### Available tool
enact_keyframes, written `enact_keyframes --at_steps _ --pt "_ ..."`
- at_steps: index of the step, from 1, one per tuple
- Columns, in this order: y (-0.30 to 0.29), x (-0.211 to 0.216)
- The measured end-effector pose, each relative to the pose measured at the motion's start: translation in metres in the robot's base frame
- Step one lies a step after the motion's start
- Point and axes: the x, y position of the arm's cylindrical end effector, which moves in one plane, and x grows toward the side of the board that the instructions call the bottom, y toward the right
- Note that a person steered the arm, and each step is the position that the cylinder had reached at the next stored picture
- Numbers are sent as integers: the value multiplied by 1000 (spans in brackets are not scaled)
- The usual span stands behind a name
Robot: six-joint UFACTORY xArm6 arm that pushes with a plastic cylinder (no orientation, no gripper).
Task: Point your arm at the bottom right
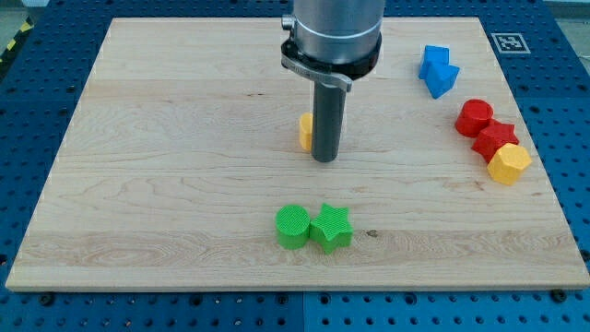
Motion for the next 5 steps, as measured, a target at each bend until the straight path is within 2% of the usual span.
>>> enact_keyframes --at_steps 1,2,3,5 --pt "58 6" --pt "107 31" --pt "154 75" --pt "266 131"
